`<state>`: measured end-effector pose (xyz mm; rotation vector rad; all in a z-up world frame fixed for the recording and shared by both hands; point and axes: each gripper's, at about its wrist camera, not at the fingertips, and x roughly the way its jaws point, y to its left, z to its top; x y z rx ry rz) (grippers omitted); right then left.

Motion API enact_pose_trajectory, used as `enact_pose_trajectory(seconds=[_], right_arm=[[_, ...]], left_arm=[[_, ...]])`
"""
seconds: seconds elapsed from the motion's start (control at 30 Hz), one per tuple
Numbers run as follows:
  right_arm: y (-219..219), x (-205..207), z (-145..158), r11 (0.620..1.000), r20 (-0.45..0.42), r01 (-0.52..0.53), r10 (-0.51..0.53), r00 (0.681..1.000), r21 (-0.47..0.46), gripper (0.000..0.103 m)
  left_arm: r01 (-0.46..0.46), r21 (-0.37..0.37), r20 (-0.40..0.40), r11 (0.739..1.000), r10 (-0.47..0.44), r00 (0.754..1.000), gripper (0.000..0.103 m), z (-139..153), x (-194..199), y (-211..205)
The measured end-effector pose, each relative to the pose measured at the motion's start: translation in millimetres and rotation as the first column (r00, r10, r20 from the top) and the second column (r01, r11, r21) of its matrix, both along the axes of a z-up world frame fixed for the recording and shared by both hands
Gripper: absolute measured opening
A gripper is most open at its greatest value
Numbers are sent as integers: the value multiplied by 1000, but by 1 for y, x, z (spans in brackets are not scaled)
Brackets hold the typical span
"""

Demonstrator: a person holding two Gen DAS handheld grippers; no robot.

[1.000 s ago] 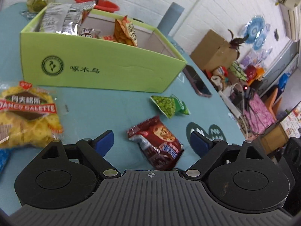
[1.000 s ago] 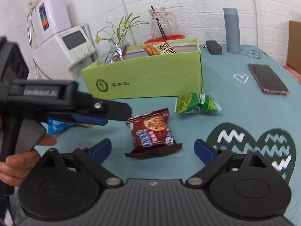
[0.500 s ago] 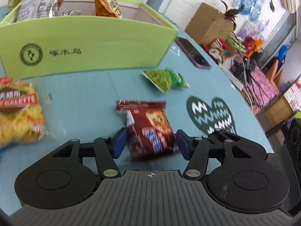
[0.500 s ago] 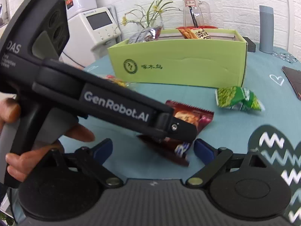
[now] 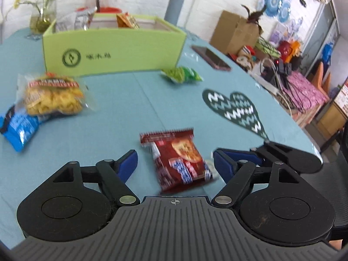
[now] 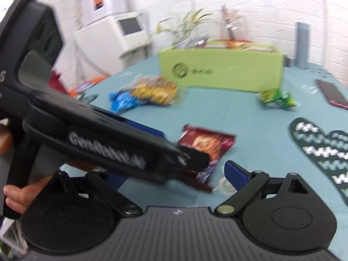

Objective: Organize snacks
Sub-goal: 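Grasp the brown chocolate cookie pack with the left tool, then drop the chocolate cookie pack into the lime-green box with the left tool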

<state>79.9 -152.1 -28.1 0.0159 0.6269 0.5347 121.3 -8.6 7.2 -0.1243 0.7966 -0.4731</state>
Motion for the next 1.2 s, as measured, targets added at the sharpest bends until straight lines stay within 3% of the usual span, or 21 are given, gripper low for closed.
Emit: enact_pose_trajectory(seconds=[0.1,0.2,0.23,0.27,0.3,0.43,0.57,0.67,0.73,0.83,0.93,1.03,1.1,1.17,1.2], right_arm=[[5,4,-2,1000,15,15,-15,1000,-21,93],[8,12,-13,999,-11,22,-22,1000,-29,93],[10,16,-16,1000,-31,16,-17,999,-26,93],[11,16,-14,1000,-22,9,-10,1000,-28,85],[10,16,-11,1000,-17,-9,9,1000,-22,68],[11,21,0,999,5,-26,26,1000,-26,68],[8,31,28,999,101,-17,20,995,-28,69],[6,63,53,999,180,-16,25,983,-50,72],[6,90,67,997,227,-23,37,973,-68,81],[4,139,83,996,282,5,21,959,-93,81],[-5,192,85,999,262,3,11,965,-54,79],[-7,239,73,999,211,-8,19,977,-53,77],[-6,258,62,998,186,-5,17,982,-66,78],[-8,264,53,998,177,5,7,984,-65,85],[-12,263,53,999,176,3,5,984,-46,94]], left_arm=[[22,-36,-49,999,-23,999,59,-3,13,0],[26,-21,-104,999,-28,994,51,-18,18,-3],[22,-20,-81,1000,-24,996,49,-21,15,-3],[23,-14,-75,1000,-24,997,47,-22,14,-4],[28,-15,-71,999,-29,997,32,-22,13,-5],[7,-32,-53,999,-9,999,29,-12,15,-2],[-1,-63,19,998,2,1000,29,21,30,-2],[-5,-74,73,997,11,997,29,53,65,-5],[-1,-81,111,997,10,994,29,73,93,-10],[-2,-67,161,998,13,987,28,96,140,-18],[-18,-49,168,999,26,985,28,99,188,-24],[-42,-27,132,999,45,990,28,84,234,-29],[-69,-21,113,997,71,991,33,69,251,-28],[-90,-9,107,996,91,990,49,58,256,-26],[-102,-9,116,995,103,988,60,56,253,-23]])
